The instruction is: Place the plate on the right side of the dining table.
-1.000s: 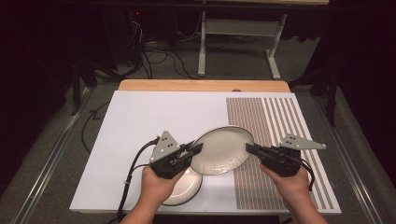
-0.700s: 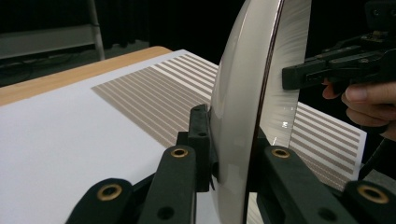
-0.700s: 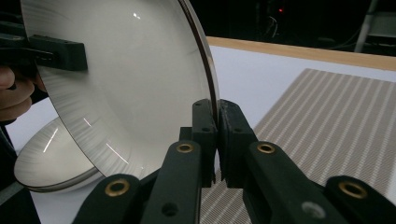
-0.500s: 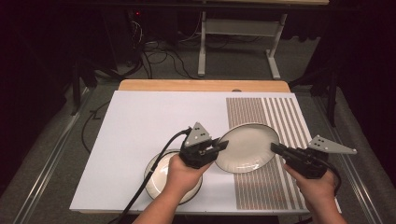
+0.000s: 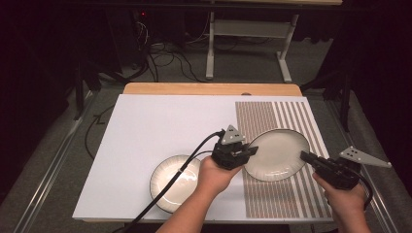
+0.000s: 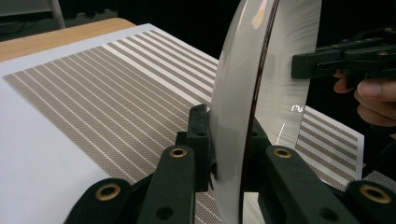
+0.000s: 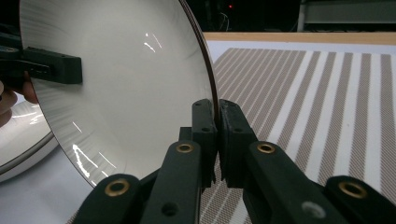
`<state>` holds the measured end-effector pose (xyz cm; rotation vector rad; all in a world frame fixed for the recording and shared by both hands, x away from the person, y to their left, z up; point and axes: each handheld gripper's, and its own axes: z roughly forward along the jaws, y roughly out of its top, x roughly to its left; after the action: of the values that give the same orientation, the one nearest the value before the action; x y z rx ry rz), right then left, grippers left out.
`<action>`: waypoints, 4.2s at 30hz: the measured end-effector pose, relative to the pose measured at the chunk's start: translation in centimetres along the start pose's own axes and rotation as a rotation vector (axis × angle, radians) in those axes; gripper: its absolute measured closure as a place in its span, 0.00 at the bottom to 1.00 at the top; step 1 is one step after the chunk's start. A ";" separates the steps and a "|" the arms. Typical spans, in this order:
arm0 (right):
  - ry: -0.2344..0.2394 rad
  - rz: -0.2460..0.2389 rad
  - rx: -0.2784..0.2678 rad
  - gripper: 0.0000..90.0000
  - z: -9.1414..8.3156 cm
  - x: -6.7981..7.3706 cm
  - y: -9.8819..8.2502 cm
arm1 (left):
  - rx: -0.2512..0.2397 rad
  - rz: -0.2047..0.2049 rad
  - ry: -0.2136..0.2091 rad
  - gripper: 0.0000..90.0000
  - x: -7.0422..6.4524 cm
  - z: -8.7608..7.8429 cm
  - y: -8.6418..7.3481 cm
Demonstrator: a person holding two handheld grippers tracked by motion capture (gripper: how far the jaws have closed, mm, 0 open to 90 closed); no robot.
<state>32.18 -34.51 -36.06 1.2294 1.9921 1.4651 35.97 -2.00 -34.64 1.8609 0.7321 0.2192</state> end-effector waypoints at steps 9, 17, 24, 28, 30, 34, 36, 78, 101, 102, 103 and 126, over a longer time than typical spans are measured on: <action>-0.042 0.029 0.012 0.98 -0.4 -1.8 -0.8 | 0.037 -0.038 0.001 0.87 0.0 3.1 -0.2; -0.086 0.040 0.025 0.98 -0.6 -3.0 -1.3 | 0.066 -0.045 -0.003 0.85 0.6 5.8 -0.4; -0.114 0.055 0.045 0.98 -0.3 -4.0 -1.9 | 0.085 -0.051 0.004 0.84 0.9 7.2 -0.7; -0.120 0.050 0.047 0.98 -0.2 -4.2 -2.1 | 0.095 -0.051 0.012 0.84 0.8 7.6 -0.9; -0.126 0.043 0.051 0.98 -0.1 -4.1 -2.2 | 0.101 -0.048 0.020 0.83 0.8 7.7 -1.1; -0.135 0.044 0.051 0.98 -0.2 -4.0 -2.2 | 0.105 -0.049 0.027 0.83 0.7 7.8 -1.1; -0.139 0.046 0.053 0.98 -0.1 -4.0 -2.2 | 0.106 -0.053 0.035 0.82 0.7 7.9 -1.1; -0.178 0.067 0.117 0.97 1.8 -3.8 -1.5 | -0.112 -0.031 0.362 0.10 8.8 -19.0 -8.8; -0.219 0.139 0.175 0.95 4.0 -4.8 -1.5 | -0.191 -0.053 0.403 0.00 10.4 -23.1 -11.9; -0.227 0.141 0.181 0.95 4.2 -4.9 -1.5 | -0.191 -0.054 0.403 0.00 10.4 -23.1 -11.9; -0.230 0.146 0.183 0.95 4.2 -4.9 -1.5 | -0.187 -0.055 0.401 0.00 10.4 -23.1 -11.9; -0.295 0.084 0.147 0.75 4.3 -4.3 -1.4 | -0.162 -0.049 0.418 0.01 11.2 -22.7 -12.2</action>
<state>37.03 -35.66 -39.75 1.5106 1.8929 1.1113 29.44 25.09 -38.29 1.6569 1.0108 0.6300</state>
